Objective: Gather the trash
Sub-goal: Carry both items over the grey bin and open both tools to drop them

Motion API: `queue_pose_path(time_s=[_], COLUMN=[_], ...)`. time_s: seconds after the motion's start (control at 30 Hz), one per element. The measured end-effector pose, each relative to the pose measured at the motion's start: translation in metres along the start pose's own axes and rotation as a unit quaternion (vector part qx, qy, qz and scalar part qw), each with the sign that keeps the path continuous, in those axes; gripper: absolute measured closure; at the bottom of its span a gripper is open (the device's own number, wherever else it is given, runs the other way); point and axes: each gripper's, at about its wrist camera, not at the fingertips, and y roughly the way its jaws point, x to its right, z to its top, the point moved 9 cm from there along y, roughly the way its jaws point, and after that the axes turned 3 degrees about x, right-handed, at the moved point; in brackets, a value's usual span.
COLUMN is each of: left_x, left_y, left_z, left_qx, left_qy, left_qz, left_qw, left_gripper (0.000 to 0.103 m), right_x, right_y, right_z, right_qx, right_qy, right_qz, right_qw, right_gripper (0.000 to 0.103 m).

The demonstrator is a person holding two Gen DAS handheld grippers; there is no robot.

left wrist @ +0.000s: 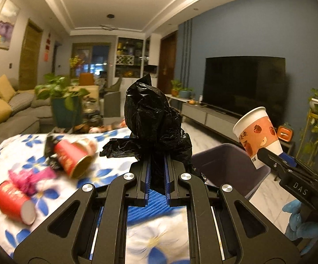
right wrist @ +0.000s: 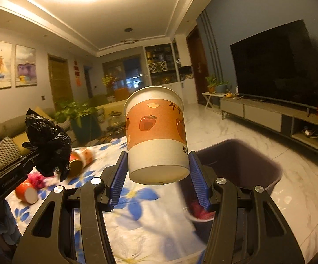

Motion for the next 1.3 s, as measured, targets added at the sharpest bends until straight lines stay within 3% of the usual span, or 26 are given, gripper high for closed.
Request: queue_pose_path(time_s=[0.23, 0.6, 0.9, 1.13, 1.23, 1.3], left_x=[0.047, 0.122, 0.146, 0.149, 0.152, 0.148], left_y=[0.046, 0.116, 0.141, 0.158, 0.159, 0.160], left_z=[0.016, -0.003, -0.016, -0.021, -0.027, -0.028], left_qx=[-0.001, -0.028, -0.042, -0.055, -0.058, -0.056], left_qy=[0.010, 0.011, 0.011, -0.016, -0.009, -0.006], left_qz=[-0.048, -0.106, -0.135, -0.173, -0.179, -0.170], left_qw=[0.9988, 0.9939, 0.9900, 0.9832, 0.9821, 0.9839], left_gripper=[0.093, 0.093, 0.093, 0.092, 0.084, 0.070], right_x=[0.040, 0.080, 0.094, 0.097, 0.098, 0.098], right_y=[0.003, 0.013, 0.019, 0.030, 0.032, 0.034], right_z=[0.014, 0.010, 0.008, 0.012, 0.011, 0.011], right_qx=[0.021, 0.032, 0.038, 0.039, 0.039, 0.038], right_qy=[0.007, 0.020, 0.024, 0.029, 0.028, 0.027], right_qz=[-0.043, -0.095, -0.109, -0.115, -0.117, -0.117], right_qw=[0.999, 0.995, 0.993, 0.992, 0.992, 0.992], right_gripper=[0.048, 0.048, 0.048, 0.048, 0.048, 0.048])
